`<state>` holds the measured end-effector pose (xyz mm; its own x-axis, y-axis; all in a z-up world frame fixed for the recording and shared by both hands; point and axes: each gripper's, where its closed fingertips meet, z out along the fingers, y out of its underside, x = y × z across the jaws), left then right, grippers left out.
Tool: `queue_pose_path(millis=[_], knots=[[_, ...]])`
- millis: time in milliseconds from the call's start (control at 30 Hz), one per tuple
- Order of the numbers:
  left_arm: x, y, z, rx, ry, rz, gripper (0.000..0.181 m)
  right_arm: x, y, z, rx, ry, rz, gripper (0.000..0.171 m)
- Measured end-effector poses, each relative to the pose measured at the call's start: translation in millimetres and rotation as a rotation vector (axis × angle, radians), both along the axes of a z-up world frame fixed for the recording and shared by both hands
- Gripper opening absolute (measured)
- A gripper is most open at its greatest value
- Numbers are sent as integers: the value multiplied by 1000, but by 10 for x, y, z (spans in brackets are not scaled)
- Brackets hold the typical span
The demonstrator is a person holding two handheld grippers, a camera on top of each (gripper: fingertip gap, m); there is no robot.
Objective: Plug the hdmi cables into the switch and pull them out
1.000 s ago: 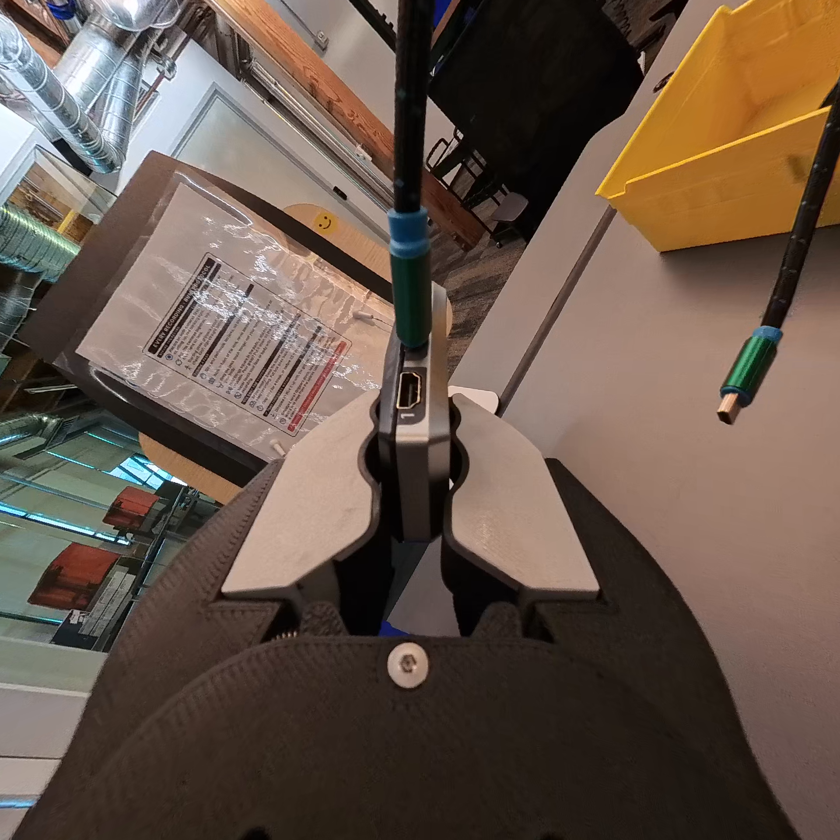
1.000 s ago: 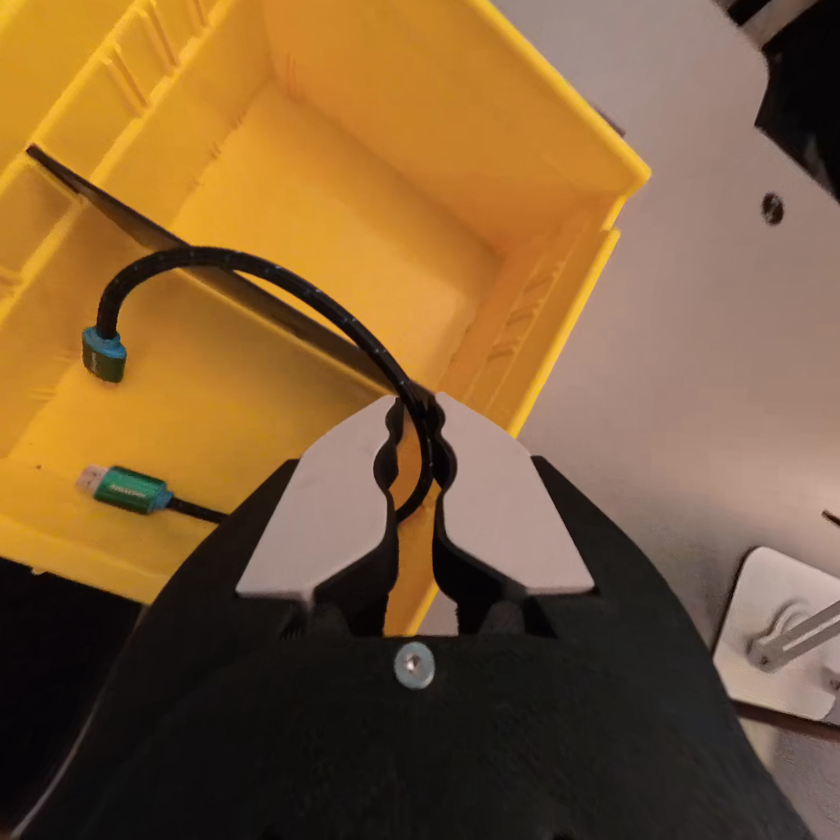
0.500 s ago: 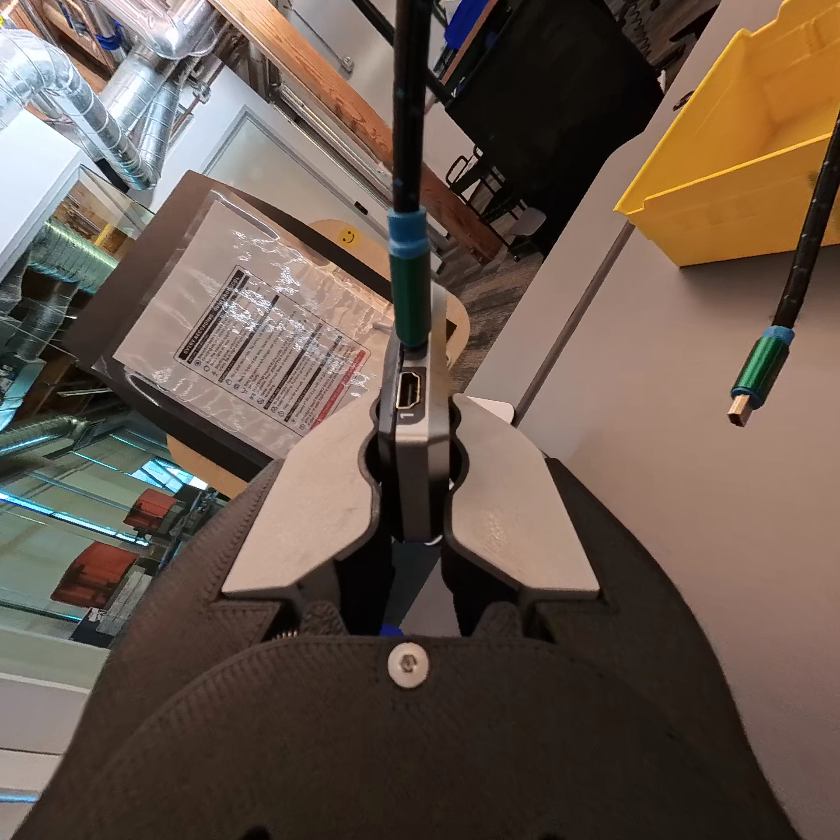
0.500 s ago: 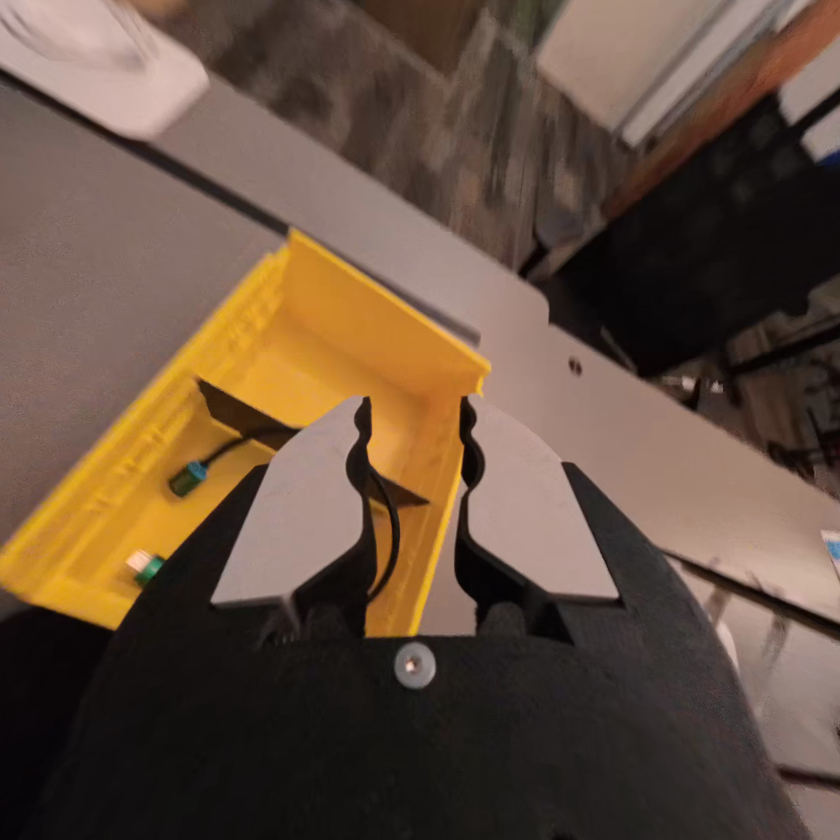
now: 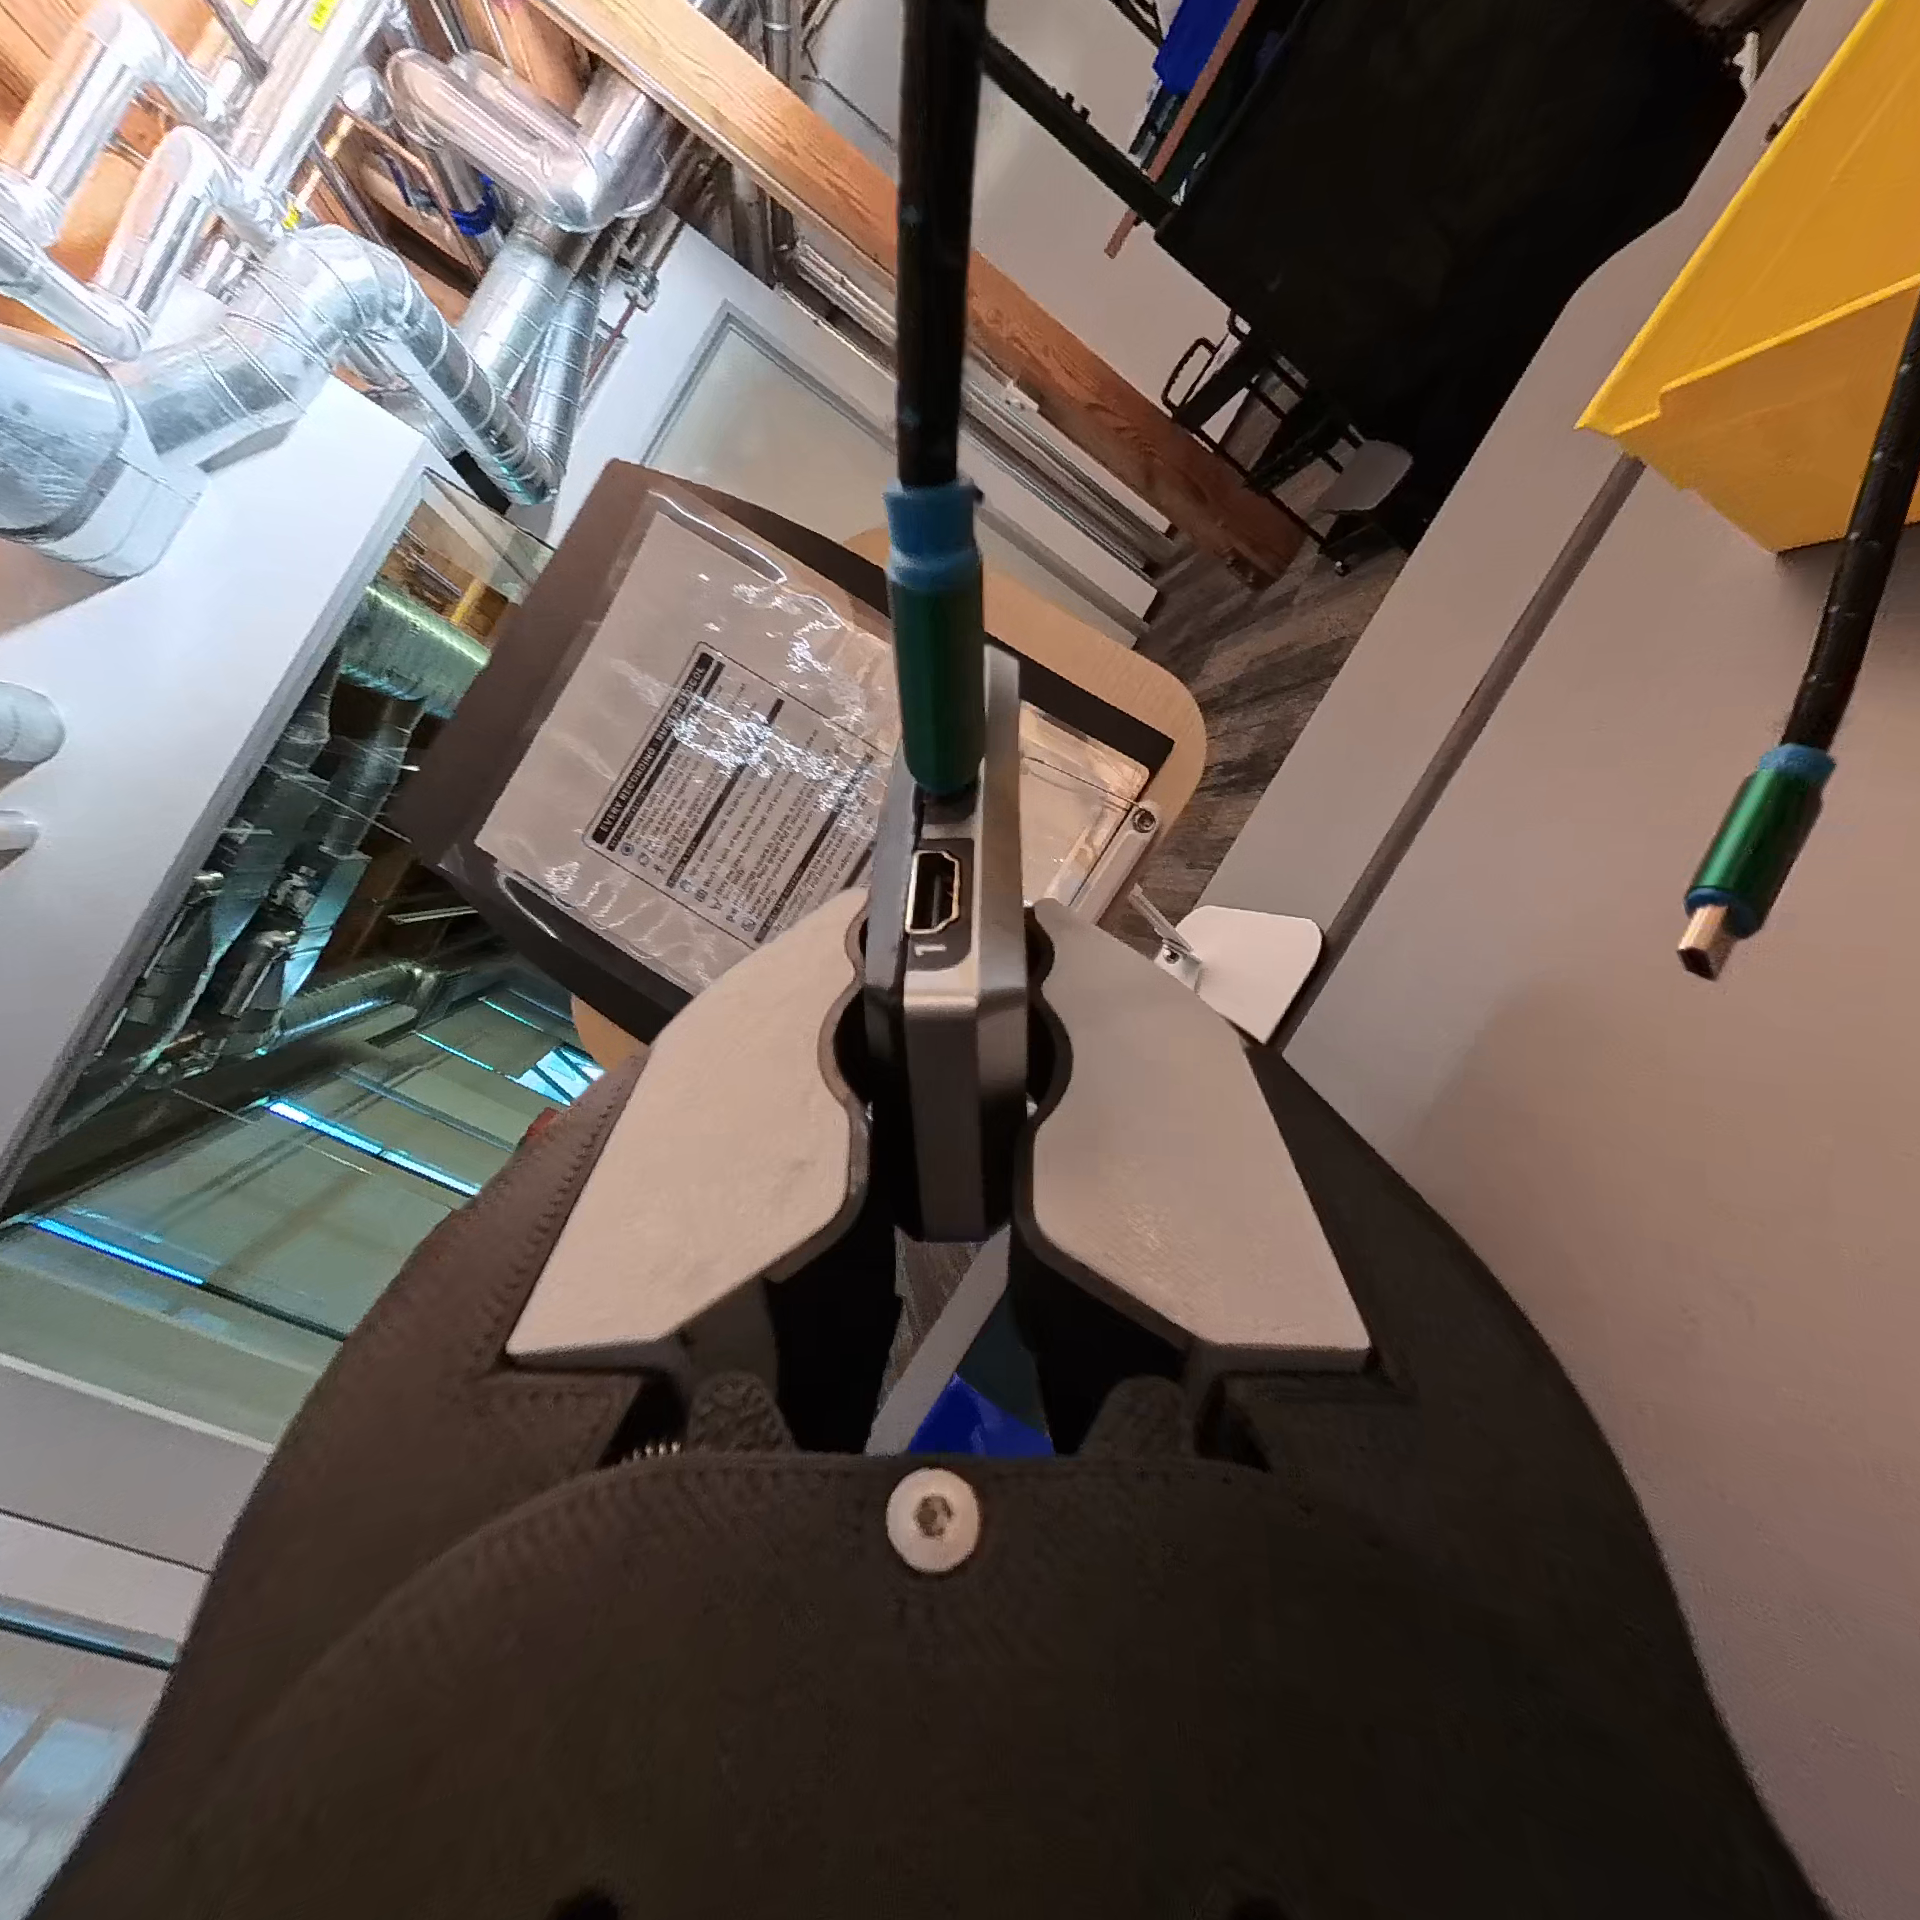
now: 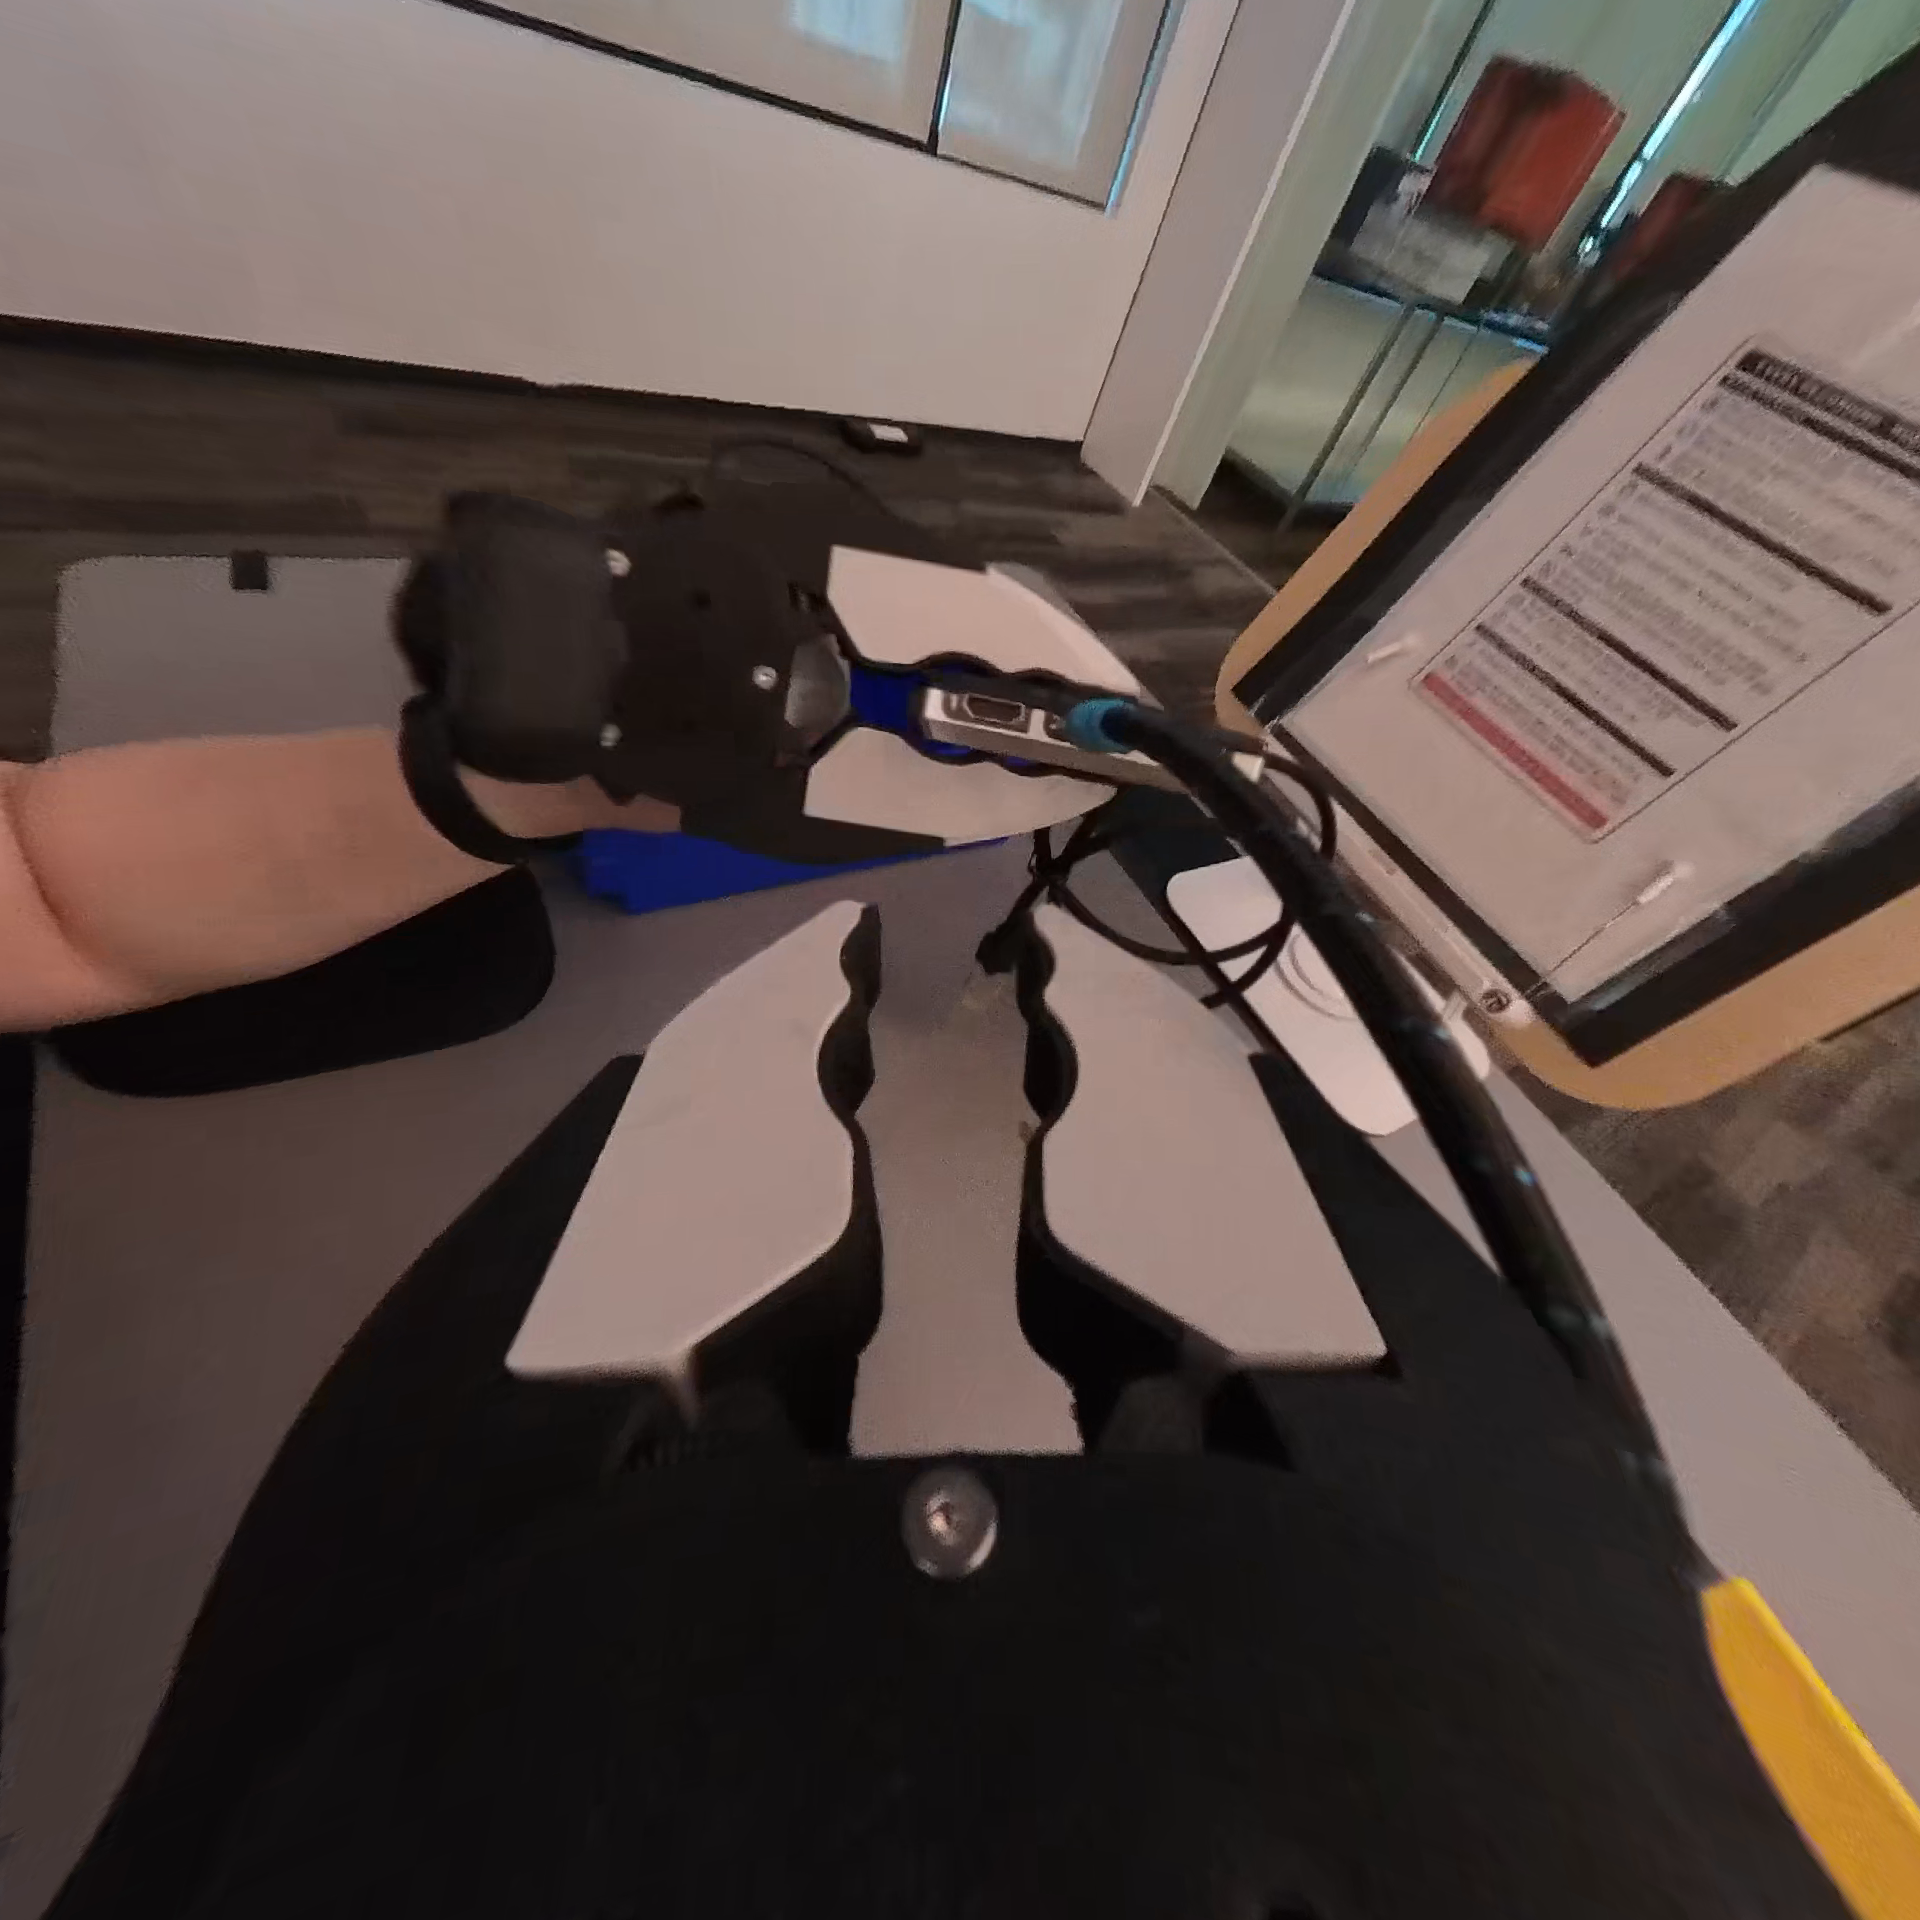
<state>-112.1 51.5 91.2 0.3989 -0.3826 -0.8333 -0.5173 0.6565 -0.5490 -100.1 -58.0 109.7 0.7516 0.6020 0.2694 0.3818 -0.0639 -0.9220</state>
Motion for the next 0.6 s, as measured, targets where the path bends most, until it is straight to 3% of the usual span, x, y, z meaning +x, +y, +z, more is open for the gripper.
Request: queue_pose_path(millis=[100, 200, 300, 367, 600], knots=[[11, -45, 36, 30, -8, -6, 22, 31, 394, -145, 25, 39, -105, 50], [69, -118, 24, 72, 11, -25, 21, -7, 554, -96, 139, 128, -97, 55], [142, -185, -19, 124, 42, -32, 22, -43, 517, 13, 198, 236, -55, 40], [182, -216, -45, 144, 56, -31, 22, 10, 568, -54, 167, 203, -92, 24], [200, -224, -49, 226, 106, 26, 22, 36, 547, -92, 115, 188, -36, 22]])
